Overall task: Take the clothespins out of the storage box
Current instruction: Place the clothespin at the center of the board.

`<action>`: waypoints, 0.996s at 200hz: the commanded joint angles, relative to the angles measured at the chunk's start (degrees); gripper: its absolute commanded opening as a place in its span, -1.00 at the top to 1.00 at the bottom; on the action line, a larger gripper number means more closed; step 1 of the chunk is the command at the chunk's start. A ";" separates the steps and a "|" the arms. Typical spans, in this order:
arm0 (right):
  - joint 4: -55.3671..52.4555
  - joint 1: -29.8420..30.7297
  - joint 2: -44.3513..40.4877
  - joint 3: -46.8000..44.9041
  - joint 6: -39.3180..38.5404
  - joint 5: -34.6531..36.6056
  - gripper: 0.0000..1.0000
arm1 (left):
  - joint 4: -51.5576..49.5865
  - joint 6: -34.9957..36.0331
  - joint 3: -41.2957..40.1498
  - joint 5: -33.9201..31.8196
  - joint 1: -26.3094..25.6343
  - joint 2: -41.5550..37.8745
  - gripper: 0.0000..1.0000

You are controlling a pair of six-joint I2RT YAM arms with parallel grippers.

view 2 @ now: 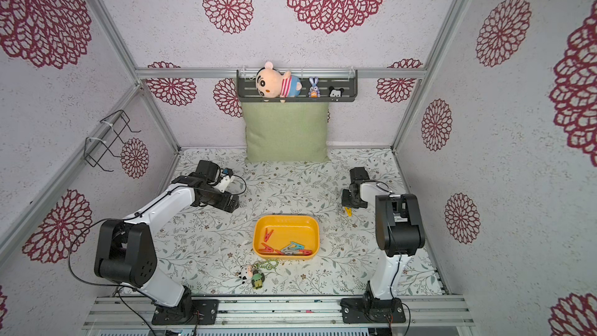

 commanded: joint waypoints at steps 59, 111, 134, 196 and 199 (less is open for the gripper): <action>-2.03 0.17 -2.20 2.36 -1.00 1.29 0.53 | 0.66 -0.29 -0.53 0.58 0.07 -1.82 -0.98; -7.18 0.41 -9.61 6.45 0.10 1.17 0.46 | 0.70 -0.28 -0.61 0.51 0.06 -1.87 -0.98; -10.85 2.86 -15.30 8.55 2.15 0.96 0.45 | 0.77 -0.36 -0.64 0.33 0.06 -1.91 -0.98; -14.62 26.14 -27.99 7.26 14.88 -0.66 0.44 | 1.29 -0.58 -0.71 -0.01 0.14 -1.91 -0.98; -14.23 27.44 -28.18 6.71 15.94 -0.55 0.44 | 1.29 -0.69 -0.71 -0.02 0.15 -1.85 -0.98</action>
